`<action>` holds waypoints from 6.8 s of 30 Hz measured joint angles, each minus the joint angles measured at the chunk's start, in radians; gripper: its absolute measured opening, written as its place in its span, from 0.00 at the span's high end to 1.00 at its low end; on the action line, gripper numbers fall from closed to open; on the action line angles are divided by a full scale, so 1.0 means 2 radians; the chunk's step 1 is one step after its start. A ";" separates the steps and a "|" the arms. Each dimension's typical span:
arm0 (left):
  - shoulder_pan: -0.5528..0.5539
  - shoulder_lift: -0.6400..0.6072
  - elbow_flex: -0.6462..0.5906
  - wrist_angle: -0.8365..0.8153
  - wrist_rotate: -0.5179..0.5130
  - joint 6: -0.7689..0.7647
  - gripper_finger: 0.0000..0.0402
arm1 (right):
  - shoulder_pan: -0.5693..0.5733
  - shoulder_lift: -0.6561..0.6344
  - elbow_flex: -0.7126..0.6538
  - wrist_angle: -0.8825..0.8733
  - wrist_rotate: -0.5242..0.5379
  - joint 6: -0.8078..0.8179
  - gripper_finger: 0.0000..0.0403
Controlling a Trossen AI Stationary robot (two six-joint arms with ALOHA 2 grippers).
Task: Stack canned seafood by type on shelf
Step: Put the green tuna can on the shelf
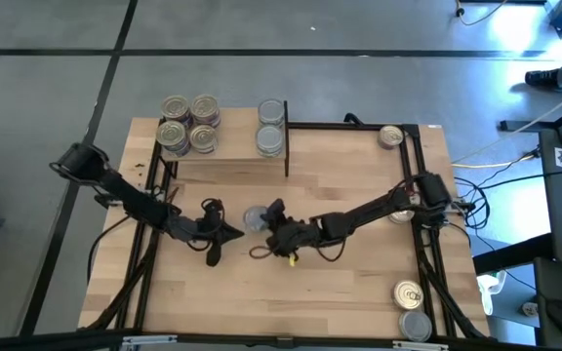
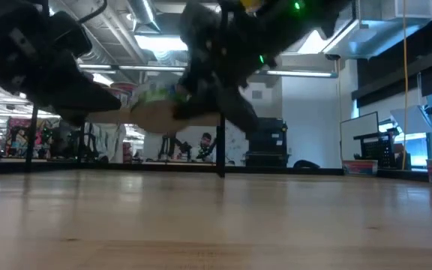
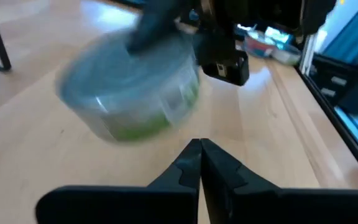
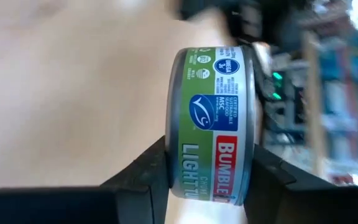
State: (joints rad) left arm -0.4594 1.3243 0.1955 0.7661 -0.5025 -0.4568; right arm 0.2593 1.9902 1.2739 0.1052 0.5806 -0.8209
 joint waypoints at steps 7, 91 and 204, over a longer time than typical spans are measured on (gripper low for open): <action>0.010 -0.026 0.000 0.012 -0.009 0.024 0.99 | 0.001 -0.041 0.001 -0.023 0.033 -0.002 0.64; -0.058 -0.024 0.001 -0.191 0.047 -0.175 0.65 | -0.136 0.175 0.447 -0.265 0.112 0.144 0.28; 0.473 -0.028 0.401 -0.605 0.107 0.167 0.93 | 0.054 0.013 -0.140 -0.113 0.099 0.551 0.53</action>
State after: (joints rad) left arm 0.4865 1.2675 0.9981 -0.4433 -0.2885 -0.1219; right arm 0.3664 2.0155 0.9932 -0.1209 0.7776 0.2806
